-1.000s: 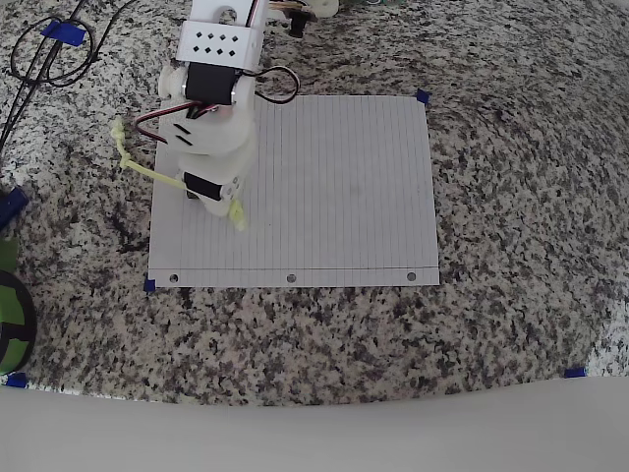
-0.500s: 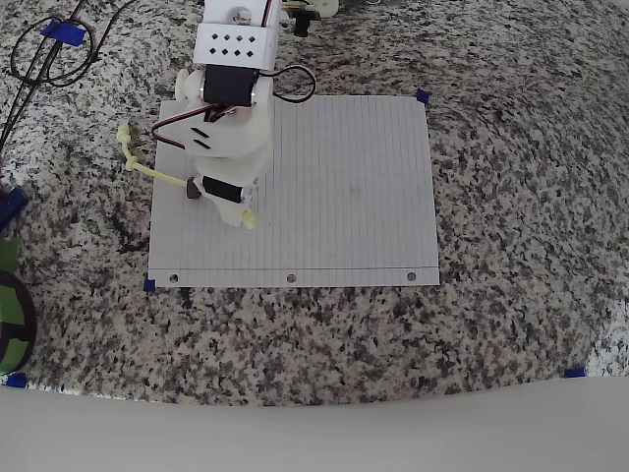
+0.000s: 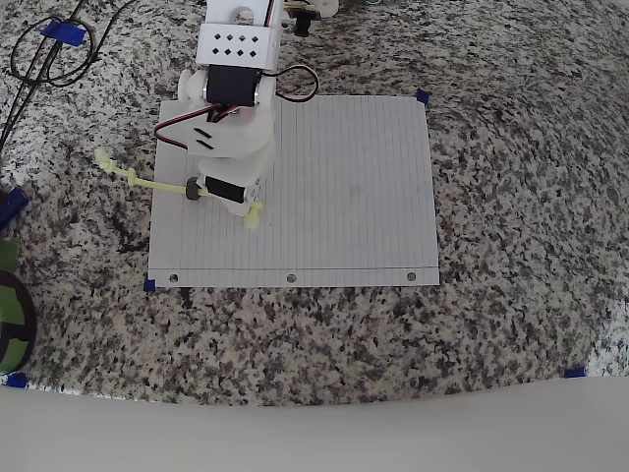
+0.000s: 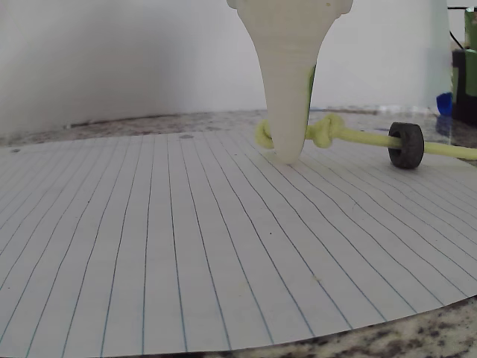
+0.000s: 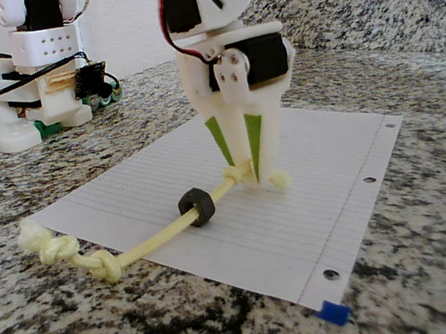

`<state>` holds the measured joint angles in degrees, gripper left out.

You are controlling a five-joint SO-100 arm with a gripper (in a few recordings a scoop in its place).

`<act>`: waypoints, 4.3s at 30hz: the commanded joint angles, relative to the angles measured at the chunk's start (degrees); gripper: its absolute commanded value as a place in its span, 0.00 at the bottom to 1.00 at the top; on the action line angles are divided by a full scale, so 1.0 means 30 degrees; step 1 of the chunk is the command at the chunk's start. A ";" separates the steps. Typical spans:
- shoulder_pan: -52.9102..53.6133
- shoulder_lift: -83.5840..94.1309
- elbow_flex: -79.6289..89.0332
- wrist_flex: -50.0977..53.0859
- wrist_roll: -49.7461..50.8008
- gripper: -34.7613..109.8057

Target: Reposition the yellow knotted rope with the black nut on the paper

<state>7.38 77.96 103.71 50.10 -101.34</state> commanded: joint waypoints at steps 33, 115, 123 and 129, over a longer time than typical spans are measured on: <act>-0.8437 0.6650 0.0850 0.4102 0.0439 0.24; -0.3545 1.8105 0.5977 0.1846 0.2666 0.24; -0.1025 1.9688 0.6299 0.1670 0.2813 0.24; 0.2695 2.0918 0.6357 0.1494 0.2871 0.24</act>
<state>11.43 138.43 123.05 55.63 -93.25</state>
